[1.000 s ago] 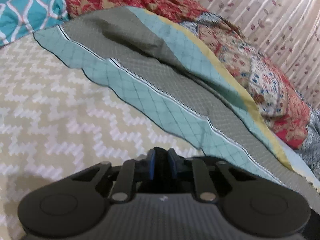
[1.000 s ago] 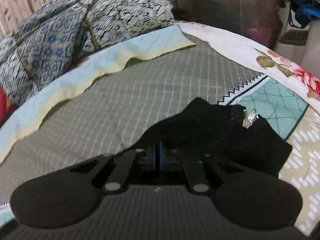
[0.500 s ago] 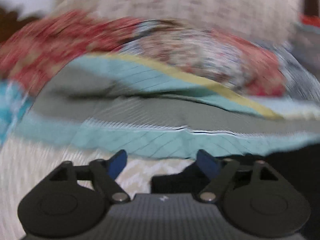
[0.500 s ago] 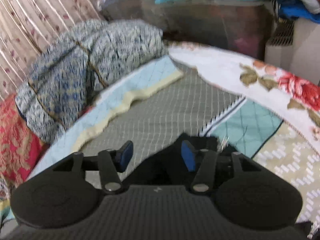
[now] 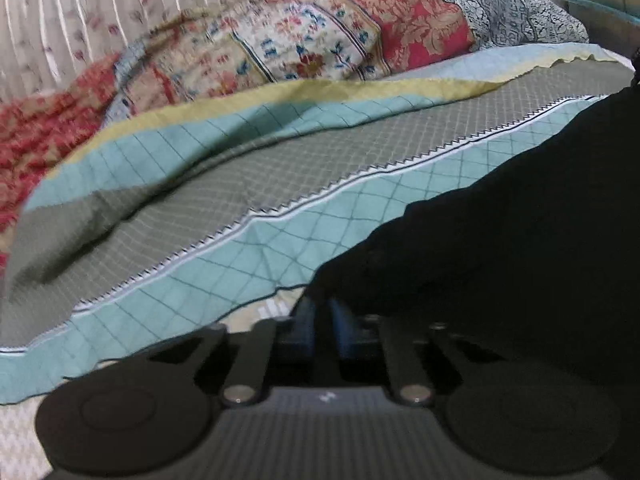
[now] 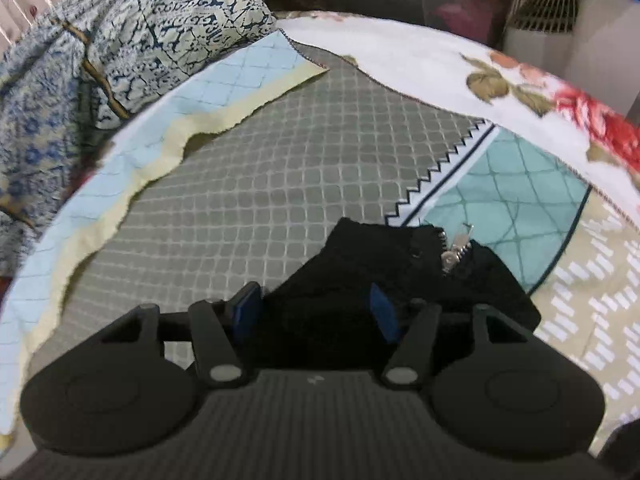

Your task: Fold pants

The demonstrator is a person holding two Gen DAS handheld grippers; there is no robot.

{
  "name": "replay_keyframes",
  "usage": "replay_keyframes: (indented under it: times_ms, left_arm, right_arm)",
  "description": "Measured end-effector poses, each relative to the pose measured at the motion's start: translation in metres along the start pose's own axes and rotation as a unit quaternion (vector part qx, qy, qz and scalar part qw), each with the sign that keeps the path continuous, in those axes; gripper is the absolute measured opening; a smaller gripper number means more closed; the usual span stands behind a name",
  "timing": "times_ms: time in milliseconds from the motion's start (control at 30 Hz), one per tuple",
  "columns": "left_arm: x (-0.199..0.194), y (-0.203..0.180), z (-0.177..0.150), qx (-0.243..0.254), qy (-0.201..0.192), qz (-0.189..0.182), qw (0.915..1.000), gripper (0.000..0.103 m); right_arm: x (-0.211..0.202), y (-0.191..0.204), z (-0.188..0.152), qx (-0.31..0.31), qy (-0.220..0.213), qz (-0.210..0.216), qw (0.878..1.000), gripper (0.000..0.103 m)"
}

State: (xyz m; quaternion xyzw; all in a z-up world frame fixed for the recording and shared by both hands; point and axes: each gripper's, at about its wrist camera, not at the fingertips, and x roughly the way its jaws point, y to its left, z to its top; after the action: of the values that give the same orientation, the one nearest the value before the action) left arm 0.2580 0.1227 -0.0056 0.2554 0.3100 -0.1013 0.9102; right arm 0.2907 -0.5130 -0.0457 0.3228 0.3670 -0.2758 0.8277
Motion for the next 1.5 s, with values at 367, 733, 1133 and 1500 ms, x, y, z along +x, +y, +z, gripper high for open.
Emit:
replay_keyframes:
  times_ms: [367,733,1133,1500]
  left_arm:
    - [-0.107,0.004,0.002,-0.051,-0.092,0.062,0.9925,0.004]
    - [-0.241,-0.022,-0.079,-0.144,-0.129,0.061,0.9793,0.005]
    - [-0.245,-0.071,-0.193,-0.248,0.039,0.003,0.9680,0.012]
    - [-0.268,0.022,-0.202,-0.506,-0.033,-0.059,0.8598,0.071]
  right_arm:
    - [-0.082,-0.053,0.000,0.063,-0.068,0.137,0.986,0.009]
    - [-0.214,-0.225,-0.067,0.139,-0.101,0.252,0.952,0.009]
    - [-0.182,-0.337,-0.178,0.280,-0.036,0.165,0.945,0.055]
    - [-0.230,-0.271,-0.201,0.118,-0.061,0.309,0.942,0.055]
